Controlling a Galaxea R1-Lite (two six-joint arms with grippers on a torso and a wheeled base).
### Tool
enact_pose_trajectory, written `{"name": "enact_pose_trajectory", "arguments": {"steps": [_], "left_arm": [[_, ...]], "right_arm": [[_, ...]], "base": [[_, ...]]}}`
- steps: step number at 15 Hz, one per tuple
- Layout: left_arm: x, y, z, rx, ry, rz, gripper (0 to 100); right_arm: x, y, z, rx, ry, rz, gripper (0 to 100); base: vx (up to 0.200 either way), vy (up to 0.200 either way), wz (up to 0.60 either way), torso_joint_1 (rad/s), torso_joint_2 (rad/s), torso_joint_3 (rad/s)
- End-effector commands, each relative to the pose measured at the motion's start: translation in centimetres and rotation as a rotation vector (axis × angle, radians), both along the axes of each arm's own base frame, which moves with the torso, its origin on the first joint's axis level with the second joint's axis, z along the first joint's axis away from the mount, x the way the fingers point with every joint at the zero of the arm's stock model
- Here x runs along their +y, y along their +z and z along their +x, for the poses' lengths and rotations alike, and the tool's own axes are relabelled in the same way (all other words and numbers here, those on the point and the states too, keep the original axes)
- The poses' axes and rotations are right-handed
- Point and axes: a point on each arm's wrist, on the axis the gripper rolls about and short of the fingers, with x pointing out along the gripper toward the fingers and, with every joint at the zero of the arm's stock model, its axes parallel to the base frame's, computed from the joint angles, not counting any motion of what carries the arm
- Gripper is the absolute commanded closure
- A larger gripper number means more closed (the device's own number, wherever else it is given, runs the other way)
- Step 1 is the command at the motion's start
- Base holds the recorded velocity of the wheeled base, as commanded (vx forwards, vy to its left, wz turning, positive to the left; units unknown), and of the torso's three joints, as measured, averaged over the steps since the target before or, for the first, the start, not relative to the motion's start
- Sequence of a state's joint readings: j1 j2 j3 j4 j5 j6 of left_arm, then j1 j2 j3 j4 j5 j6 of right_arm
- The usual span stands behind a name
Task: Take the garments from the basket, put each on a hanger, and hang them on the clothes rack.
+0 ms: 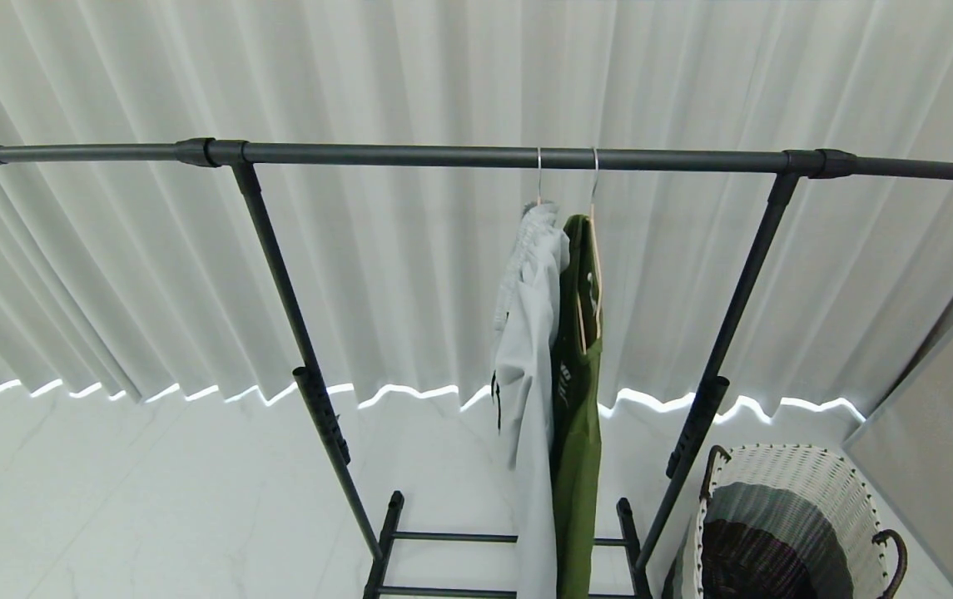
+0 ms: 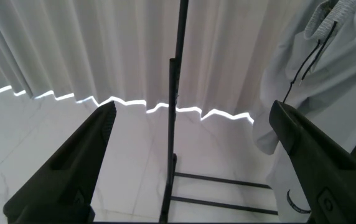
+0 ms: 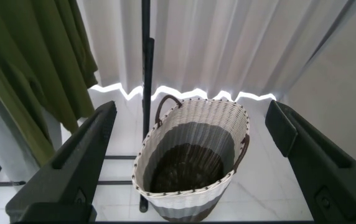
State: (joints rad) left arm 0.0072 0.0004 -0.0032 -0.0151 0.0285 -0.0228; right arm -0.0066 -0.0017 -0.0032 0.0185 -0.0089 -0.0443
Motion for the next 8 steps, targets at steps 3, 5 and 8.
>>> {"name": "enact_pose_trajectory", "arguments": {"steps": [3, 5, 8], "left_arm": [[0.0, 0.0, 0.0, -0.001, 0.001, 0.0, 0], [0.0, 0.0, 0.0, -0.001, 0.001, 0.0, 0], [0.0, 0.0, 0.0, -0.001, 0.001, 0.0, 0]], "right_arm": [[0.0, 0.0, 0.01, 0.002, 0.002, 0.0, 0], [0.0, 0.01, 0.03, 0.003, 0.002, 0.0, 0], [0.0, 0.0, 0.01, 0.002, 0.002, 0.0, 0]], "base": [[0.0, 0.0, 0.0, 0.0, 0.0, 0.0], [0.0, 0.0, 0.0, 0.0, 0.0, 0.0], [0.0, 0.0, 0.0, 0.0, 0.0, 0.0]]}}
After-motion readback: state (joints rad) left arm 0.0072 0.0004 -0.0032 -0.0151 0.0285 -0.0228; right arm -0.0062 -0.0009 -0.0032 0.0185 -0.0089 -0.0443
